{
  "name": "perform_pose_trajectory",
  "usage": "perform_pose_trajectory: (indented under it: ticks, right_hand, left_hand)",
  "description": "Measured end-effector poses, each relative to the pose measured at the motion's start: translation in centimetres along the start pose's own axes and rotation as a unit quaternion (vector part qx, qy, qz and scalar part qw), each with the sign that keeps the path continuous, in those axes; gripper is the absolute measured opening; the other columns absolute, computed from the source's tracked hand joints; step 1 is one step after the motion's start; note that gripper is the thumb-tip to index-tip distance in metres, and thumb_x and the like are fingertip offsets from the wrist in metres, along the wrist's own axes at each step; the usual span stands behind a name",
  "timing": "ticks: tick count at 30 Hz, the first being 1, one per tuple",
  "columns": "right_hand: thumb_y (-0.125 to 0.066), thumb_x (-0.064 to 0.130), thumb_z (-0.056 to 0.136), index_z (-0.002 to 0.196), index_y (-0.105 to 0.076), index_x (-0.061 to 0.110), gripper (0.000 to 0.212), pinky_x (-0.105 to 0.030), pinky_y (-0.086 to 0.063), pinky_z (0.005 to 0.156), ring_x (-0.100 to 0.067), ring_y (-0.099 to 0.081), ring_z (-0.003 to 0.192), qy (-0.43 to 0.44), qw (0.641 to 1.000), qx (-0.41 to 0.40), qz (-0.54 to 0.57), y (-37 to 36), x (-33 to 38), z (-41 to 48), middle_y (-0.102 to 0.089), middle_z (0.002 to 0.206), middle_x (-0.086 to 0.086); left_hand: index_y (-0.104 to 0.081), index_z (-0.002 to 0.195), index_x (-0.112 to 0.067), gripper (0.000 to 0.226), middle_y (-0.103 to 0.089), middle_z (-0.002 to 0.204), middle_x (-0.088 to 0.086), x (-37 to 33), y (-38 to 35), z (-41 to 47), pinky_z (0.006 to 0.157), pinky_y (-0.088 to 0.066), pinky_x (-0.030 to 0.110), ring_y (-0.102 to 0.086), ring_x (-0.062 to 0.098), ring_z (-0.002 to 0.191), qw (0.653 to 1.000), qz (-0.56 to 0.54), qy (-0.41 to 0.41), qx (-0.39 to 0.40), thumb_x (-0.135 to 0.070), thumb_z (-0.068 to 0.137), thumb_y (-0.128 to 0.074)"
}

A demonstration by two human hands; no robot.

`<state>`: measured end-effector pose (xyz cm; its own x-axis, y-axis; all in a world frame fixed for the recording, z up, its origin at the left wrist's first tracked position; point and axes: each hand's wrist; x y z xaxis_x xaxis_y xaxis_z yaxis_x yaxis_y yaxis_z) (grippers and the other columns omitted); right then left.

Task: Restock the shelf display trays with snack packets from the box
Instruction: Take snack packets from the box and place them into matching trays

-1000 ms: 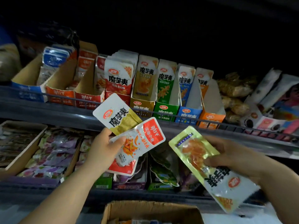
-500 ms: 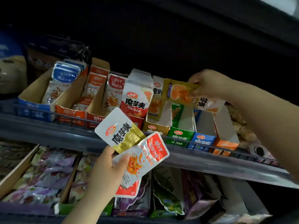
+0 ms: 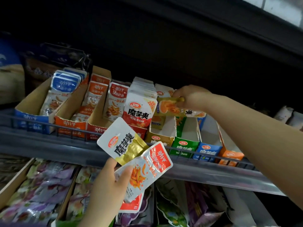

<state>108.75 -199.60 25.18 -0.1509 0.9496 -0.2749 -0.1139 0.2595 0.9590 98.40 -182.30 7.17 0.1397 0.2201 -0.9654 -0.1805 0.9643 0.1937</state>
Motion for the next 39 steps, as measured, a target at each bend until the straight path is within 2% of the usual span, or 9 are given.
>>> perform_pose_trajectory:
  ticks: [3,8,11,15,21,26,31,34,39]
  right_hand:
    - [-0.052,0.025,0.090,0.119,-0.053,0.020,0.029,-0.028,-0.042,0.070,-0.019,-0.052,0.092,-0.003,1.000,0.002,-0.022,-0.3,-0.2,-0.3,-0.057,0.113,-0.005]
    - [-0.060,0.013,0.084,0.139,-0.028,0.027,0.064,-0.028,-0.045,0.074,-0.021,-0.051,0.105,-0.019,0.999,0.033,-0.037,-1.1,-1.3,-0.1,-0.043,0.129,-0.003]
    - [-0.055,0.004,0.086,0.137,-0.035,0.026,0.060,-0.028,-0.046,0.078,-0.020,-0.054,0.102,-0.030,0.999,0.033,0.009,-0.5,-1.9,0.0,-0.051,0.121,-0.004]
    - [-0.060,0.007,0.085,0.135,-0.042,0.022,0.055,-0.023,-0.040,0.084,-0.019,-0.051,0.118,-0.039,0.993,-0.011,0.108,1.8,-2.1,-0.7,-0.049,0.134,-0.003]
    - [-0.059,0.007,0.086,0.129,-0.048,0.022,0.047,-0.023,-0.041,0.082,-0.012,-0.052,0.099,-0.019,0.989,-0.038,0.140,3.8,-2.0,-0.5,-0.056,0.127,-0.004]
    - [-0.049,-0.006,0.086,0.127,-0.049,0.019,0.048,-0.026,-0.045,0.082,-0.020,-0.054,0.110,0.012,0.996,0.031,0.084,4.1,-0.7,0.8,-0.054,0.128,-0.006]
    - [-0.046,-0.009,0.084,0.133,-0.044,0.021,0.058,-0.026,-0.045,0.084,-0.016,-0.053,0.101,0.016,0.996,0.079,0.023,4.7,-0.4,2.0,-0.055,0.127,-0.007]
    - [-0.049,-0.006,0.084,0.137,-0.039,0.024,0.062,-0.031,-0.045,0.092,-0.019,-0.052,0.108,0.016,0.995,0.096,-0.013,5.2,0.0,2.5,-0.050,0.131,-0.005]
    - [-0.053,-0.004,0.084,0.140,-0.034,0.025,0.066,-0.033,-0.043,0.097,-0.023,-0.046,0.122,0.034,0.994,0.096,-0.027,4.1,1.4,3.3,-0.039,0.142,-0.004]
  left_hand:
    - [-0.046,0.096,-0.016,0.010,-0.054,0.070,-0.007,0.5,0.1,0.1,0.044,-0.040,0.005,-0.056,-0.004,0.052,1.000,0.001,0.005,-0.002,-0.022,0.089,-0.050]
    - [-0.046,0.102,-0.017,0.014,-0.055,0.078,-0.011,1.3,0.1,0.5,0.051,-0.040,0.001,-0.051,0.001,0.064,1.000,0.010,0.004,-0.020,-0.024,0.089,-0.050]
    - [-0.046,0.101,-0.019,0.013,-0.054,0.078,-0.012,1.4,0.1,0.7,0.048,-0.040,0.001,-0.051,0.000,0.065,1.000,0.018,0.010,-0.020,-0.024,0.090,-0.050]
    - [-0.046,0.107,-0.021,0.019,-0.055,0.081,-0.015,1.5,-0.2,0.8,0.052,-0.040,0.000,-0.051,-0.002,0.067,1.000,0.018,-0.005,-0.010,-0.025,0.089,-0.050]
    - [-0.049,0.104,-0.022,0.017,-0.061,0.085,-0.007,1.6,-0.1,0.8,0.048,-0.039,0.010,-0.059,0.004,0.072,1.000,0.018,0.000,0.011,-0.027,0.088,-0.051]
    - [-0.051,0.096,-0.028,0.009,-0.067,0.082,-0.002,1.7,0.4,0.9,0.053,-0.049,0.022,-0.065,0.009,0.069,0.999,0.013,0.012,0.037,-0.029,0.087,-0.053]
    - [-0.049,0.087,-0.031,0.005,-0.067,0.080,-0.004,1.5,0.8,1.0,0.061,-0.053,0.028,-0.066,0.010,0.073,0.999,0.006,0.029,0.033,-0.029,0.087,-0.054]
    - [-0.047,0.087,-0.036,0.010,-0.065,0.081,-0.009,1.3,0.9,1.0,0.063,-0.051,0.023,-0.063,0.006,0.076,0.999,0.012,0.028,0.027,-0.029,0.087,-0.053]
    - [-0.045,0.096,-0.036,0.011,-0.059,0.082,-0.016,1.2,0.7,0.9,0.052,-0.035,0.009,-0.053,-0.004,0.072,1.000,0.015,0.024,0.014,-0.031,0.088,-0.051]
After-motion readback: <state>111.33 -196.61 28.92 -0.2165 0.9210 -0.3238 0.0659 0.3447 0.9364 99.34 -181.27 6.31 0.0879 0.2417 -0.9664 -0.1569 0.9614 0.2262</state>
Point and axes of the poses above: each hand's wrist, its own z-axis towards the middle knuckle, its own y-axis out of the back of the hand, x = y × z
